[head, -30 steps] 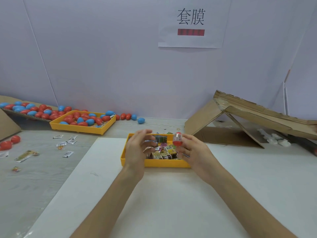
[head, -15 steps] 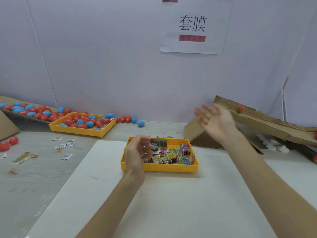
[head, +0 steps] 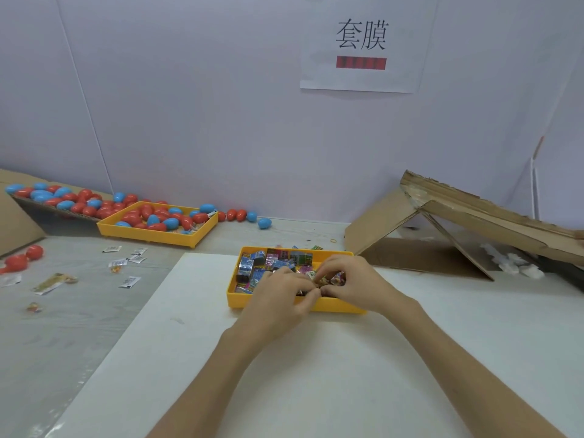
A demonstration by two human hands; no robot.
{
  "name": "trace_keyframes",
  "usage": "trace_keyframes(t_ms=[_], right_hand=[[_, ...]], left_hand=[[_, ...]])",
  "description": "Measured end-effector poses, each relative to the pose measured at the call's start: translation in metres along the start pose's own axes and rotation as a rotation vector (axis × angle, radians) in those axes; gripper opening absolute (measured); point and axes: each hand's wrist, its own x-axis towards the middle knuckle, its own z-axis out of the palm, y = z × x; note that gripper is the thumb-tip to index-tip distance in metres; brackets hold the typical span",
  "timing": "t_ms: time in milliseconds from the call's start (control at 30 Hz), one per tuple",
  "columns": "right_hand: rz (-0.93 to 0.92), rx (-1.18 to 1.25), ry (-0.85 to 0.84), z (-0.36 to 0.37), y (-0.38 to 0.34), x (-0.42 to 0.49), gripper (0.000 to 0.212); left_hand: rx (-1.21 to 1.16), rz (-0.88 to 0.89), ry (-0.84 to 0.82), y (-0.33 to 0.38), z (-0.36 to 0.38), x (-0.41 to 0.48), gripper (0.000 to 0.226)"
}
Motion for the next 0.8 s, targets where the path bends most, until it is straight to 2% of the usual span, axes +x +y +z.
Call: trace_keyframes(t_ms=[233,367,533,600,700,800], right_hand=[[0.013,-0.129,0.101,0.005,0.004,0.001,0.010],[0.034,-0.114,0.244,0.007,0.005,-0.001,0.012],[0.041,0.039,0.407,-0.005,-0.014,-0.008,0.046],[0.075,0.163,0.443,-0.012,-0.022,-0.011,0.035],[0.083,0.342,0.374,-0.017,-0.030,-0.024,0.020],[-0.079,0.193,0.331,-0.012,-0.037,-0.049,0.022]], left_hand=[[0.128,-0.093,0.080,-0.013,0.000,0.001,0.028],[0.156,-0.123,0.098,-0.018,0.001,0.002,0.029],[0.139,-0.091,0.134,-0.014,0.002,0.001,0.027],[0.116,-0.065,0.178,-0.011,0.002,0.000,0.025],[0.044,-0.043,0.185,-0.009,-0.001,-0.001,0.018],[0.107,-0.010,0.035,-0.011,-0.003,-0.002,0.018]])
